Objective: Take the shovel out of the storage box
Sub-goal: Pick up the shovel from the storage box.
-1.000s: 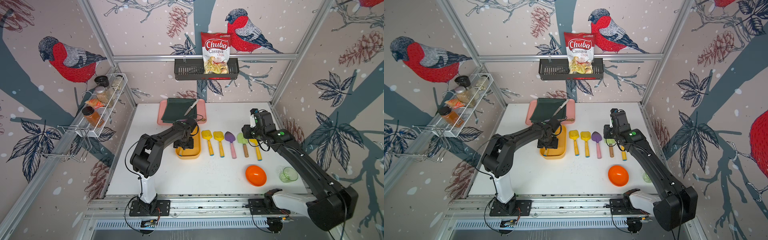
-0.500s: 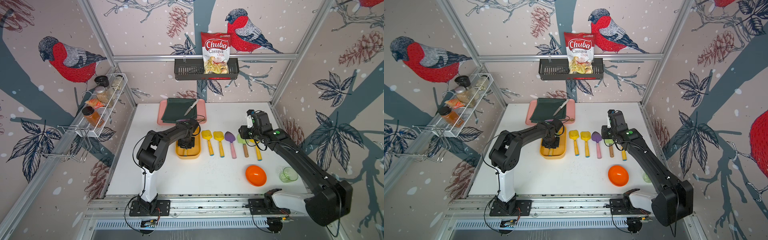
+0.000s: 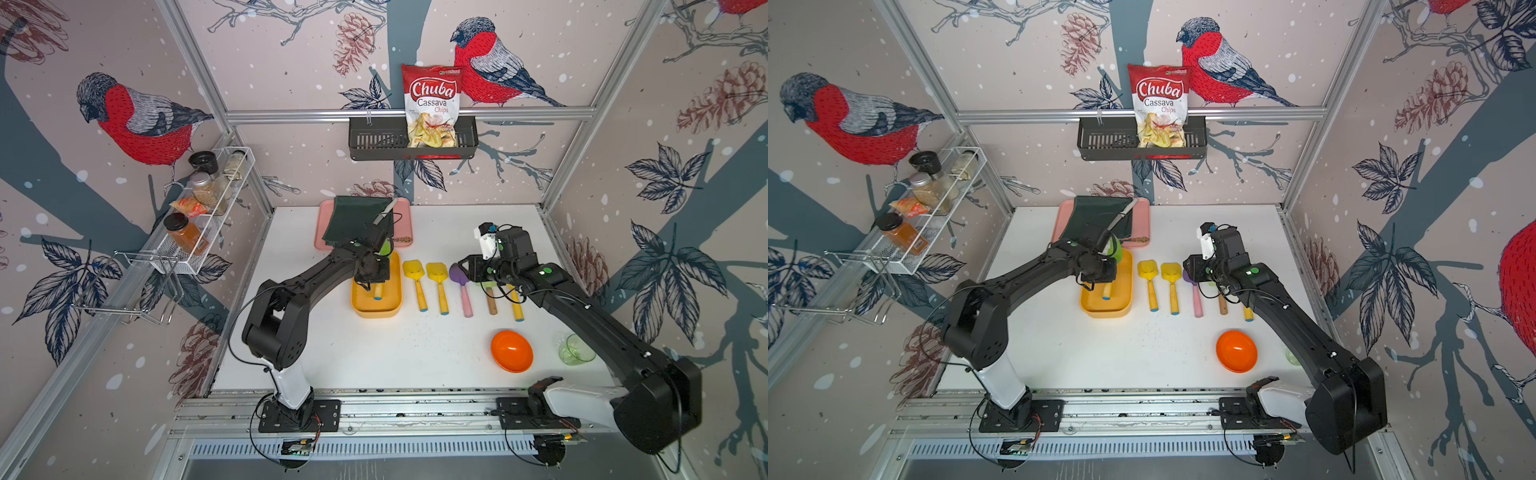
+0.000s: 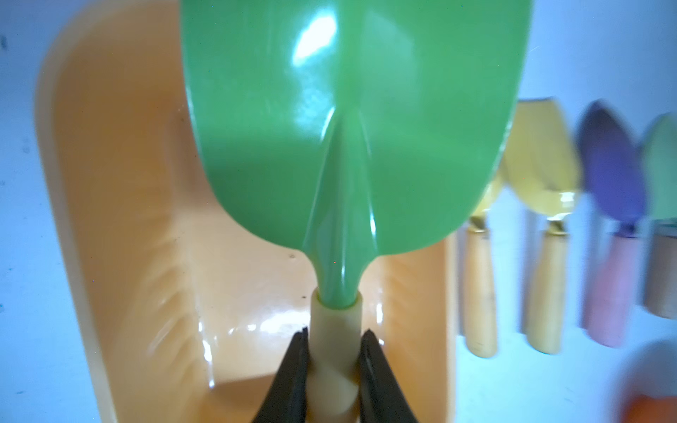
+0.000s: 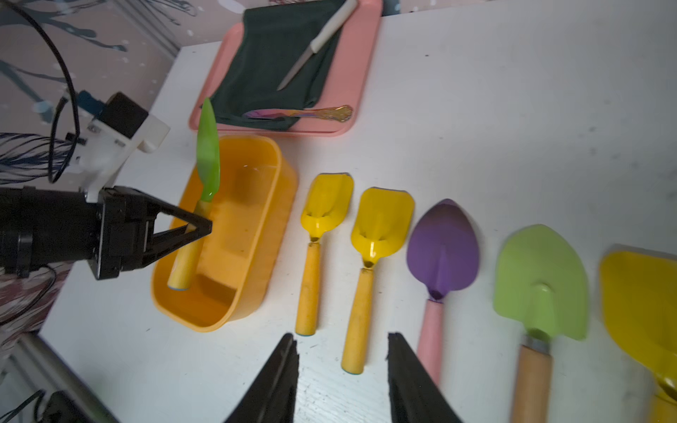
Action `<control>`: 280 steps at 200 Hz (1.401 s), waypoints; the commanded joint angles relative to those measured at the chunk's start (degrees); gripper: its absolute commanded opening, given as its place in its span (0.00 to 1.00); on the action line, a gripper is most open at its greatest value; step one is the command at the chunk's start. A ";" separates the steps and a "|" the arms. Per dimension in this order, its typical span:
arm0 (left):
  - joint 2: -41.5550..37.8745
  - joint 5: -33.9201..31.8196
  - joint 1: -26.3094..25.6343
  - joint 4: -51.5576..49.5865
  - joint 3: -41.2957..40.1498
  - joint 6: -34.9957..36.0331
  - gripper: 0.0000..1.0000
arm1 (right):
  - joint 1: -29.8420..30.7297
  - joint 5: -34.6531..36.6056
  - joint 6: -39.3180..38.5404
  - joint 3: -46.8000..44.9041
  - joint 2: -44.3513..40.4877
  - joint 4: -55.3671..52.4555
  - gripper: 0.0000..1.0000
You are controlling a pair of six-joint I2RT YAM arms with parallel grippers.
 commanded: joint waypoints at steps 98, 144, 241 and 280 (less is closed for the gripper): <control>-23.09 35.63 4.40 62.76 -19.92 -24.00 0.00 | 8.38 -33.80 14.21 2.58 7.25 36.45 0.55; -24.10 36.86 4.44 70.15 -23.39 -29.06 0.00 | 10.23 -38.17 16.76 6.34 12.09 40.97 0.55; -24.36 38.21 4.44 75.95 -26.71 -31.87 0.00 | 10.87 -41.58 15.31 12.27 18.06 36.31 0.25; -25.24 38.01 4.41 75.96 -27.44 -30.99 0.07 | 10.92 -41.46 14.46 11.70 18.11 34.37 0.12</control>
